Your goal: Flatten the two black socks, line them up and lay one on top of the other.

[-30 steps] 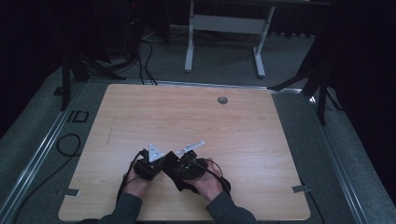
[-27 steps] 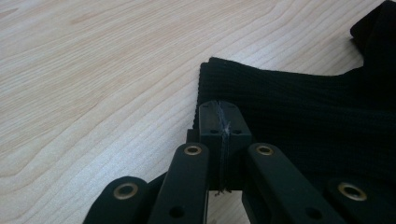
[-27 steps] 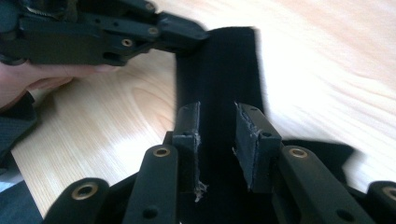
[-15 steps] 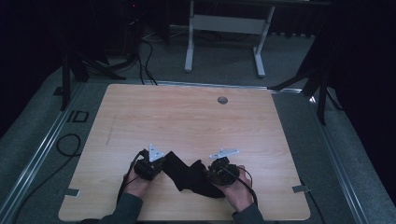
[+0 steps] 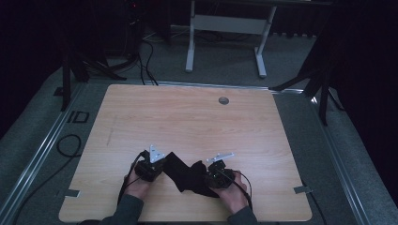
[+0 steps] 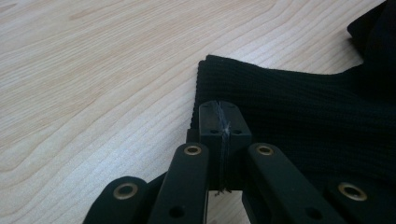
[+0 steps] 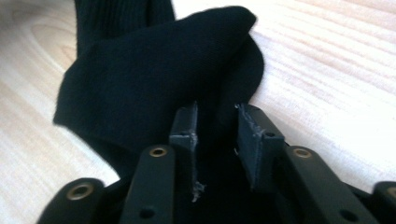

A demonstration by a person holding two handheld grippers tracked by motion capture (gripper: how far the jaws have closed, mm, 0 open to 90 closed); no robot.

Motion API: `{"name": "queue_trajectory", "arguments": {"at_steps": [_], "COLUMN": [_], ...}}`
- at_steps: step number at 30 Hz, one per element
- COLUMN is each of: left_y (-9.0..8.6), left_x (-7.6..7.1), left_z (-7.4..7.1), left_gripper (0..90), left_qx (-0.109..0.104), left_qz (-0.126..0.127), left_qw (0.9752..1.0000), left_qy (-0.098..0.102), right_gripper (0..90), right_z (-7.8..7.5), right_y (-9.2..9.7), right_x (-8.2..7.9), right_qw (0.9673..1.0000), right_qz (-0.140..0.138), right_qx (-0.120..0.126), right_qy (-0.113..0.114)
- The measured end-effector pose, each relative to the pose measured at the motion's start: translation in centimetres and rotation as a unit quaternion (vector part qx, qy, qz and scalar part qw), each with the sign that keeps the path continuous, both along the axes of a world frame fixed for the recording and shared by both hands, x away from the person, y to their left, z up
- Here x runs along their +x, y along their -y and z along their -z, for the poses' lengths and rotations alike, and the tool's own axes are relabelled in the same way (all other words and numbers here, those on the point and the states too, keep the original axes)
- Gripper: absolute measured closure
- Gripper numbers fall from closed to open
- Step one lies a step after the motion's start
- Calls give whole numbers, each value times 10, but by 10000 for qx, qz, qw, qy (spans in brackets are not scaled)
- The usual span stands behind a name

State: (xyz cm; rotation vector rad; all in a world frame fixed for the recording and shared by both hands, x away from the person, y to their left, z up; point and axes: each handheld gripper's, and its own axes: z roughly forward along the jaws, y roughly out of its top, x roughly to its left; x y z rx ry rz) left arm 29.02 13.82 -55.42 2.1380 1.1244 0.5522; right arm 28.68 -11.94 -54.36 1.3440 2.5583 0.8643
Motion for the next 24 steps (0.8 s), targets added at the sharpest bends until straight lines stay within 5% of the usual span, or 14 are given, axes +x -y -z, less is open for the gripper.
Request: {"name": "queue_trajectory", "arguments": {"at_steps": [11, 24], "left_y": [-1, 1], "left_x": [0, -2], "left_z": [0, 0], "left_gripper": [892, 873], "left_qx": [-73, -56], "left_qz": [-84, -91], "left_qw": [9999, 9999], "left_qy": [-51, -56], "right_gripper": [763, 850], "right_z": [-1, -5], "right_y": [-1, -1], "right_x": [31, 53], "right_qw": [9990, 9990], "right_qz": [22, 19], "right_qx": [-387, -417], "right_qy": [231, 141]}}
